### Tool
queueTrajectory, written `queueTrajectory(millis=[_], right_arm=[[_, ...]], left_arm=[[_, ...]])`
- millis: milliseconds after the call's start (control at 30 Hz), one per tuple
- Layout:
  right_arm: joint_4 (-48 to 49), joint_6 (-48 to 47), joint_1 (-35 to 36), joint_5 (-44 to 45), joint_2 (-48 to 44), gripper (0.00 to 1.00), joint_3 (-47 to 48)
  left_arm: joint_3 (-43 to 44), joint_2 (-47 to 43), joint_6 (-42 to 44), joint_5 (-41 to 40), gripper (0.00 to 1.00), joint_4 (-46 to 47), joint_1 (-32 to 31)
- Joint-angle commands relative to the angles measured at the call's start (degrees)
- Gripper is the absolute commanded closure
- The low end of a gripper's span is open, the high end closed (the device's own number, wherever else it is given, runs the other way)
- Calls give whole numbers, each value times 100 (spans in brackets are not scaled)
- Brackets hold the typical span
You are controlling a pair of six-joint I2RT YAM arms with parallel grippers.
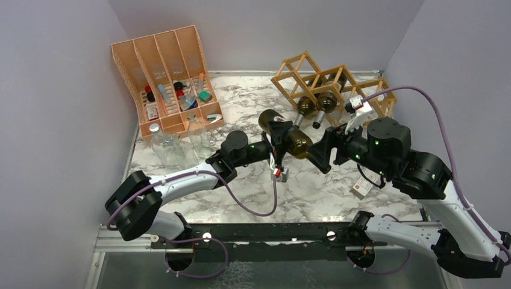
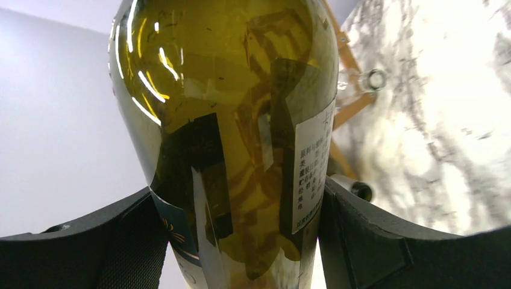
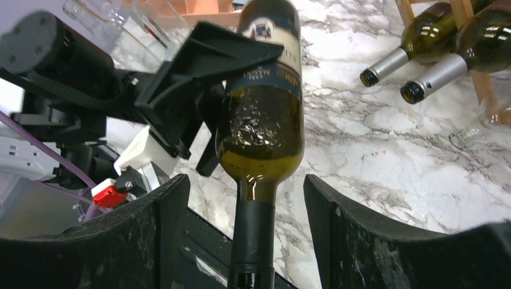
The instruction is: Put the wine bottle on the wine rack
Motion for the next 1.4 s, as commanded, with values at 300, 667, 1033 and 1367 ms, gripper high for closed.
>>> queueTrajectory(millis=[300, 667, 1033, 1367], right_arm=[[-535, 89, 28, -430, 59, 28, -605], [-19, 324, 32, -494, 318, 33, -1283], [413, 436, 32, -438, 404, 46, -1702], [455, 577, 32, 117, 415, 99, -1675]], left_arm=[[977, -457, 2889, 300, 100, -711, 0], [1235, -362, 3303, 306, 100, -1169, -4], [1208, -447, 3265, 346, 100, -1261, -1], [1177, -530, 2856, 174, 90, -1262, -4]])
